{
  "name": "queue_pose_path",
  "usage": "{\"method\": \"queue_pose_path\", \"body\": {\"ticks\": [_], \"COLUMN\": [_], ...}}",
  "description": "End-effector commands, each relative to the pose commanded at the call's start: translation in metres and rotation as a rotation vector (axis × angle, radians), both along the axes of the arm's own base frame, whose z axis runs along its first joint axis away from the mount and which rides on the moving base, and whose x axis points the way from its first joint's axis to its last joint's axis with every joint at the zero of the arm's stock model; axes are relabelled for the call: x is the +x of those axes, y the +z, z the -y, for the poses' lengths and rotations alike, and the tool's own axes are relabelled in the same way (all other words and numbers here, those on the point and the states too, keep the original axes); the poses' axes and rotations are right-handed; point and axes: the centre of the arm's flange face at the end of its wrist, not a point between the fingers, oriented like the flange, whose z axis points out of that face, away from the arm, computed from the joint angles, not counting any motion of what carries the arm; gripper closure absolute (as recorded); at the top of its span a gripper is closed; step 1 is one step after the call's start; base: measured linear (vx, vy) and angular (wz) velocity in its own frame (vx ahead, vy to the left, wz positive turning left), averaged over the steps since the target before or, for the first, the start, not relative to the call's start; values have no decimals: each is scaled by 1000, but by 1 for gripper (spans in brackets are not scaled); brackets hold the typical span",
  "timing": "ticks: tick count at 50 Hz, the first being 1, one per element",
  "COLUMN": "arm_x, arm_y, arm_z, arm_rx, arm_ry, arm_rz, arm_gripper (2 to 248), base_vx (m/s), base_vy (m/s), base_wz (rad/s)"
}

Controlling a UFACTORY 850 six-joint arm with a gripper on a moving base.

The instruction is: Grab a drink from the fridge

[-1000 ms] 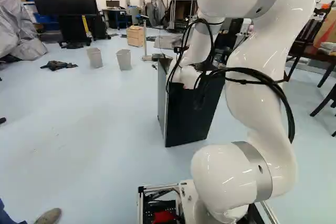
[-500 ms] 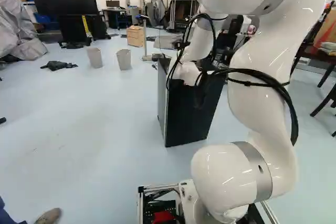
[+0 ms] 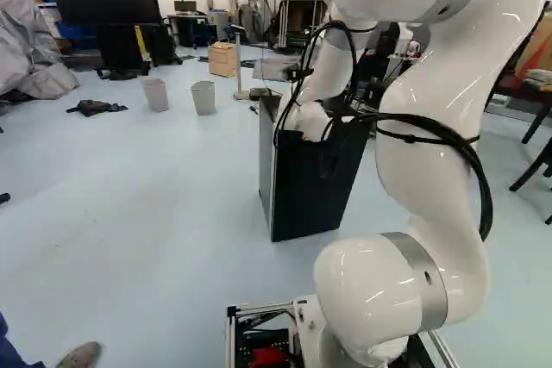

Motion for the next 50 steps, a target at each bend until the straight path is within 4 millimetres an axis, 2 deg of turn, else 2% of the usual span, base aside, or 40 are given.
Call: {"method": "queue_pose_path", "body": {"ticks": [24, 50], "arm_x": [-36, -105], "arm_y": [5, 5], "arm_z": [-2, -6], "arm_rx": [4, 10], "arm_ry": [21, 58], "arm_rz": [-41, -117], "arm_gripper": [150, 150], "base_vx": [0, 0], "base_vy": [0, 0], "base_wz": [0, 0]}}
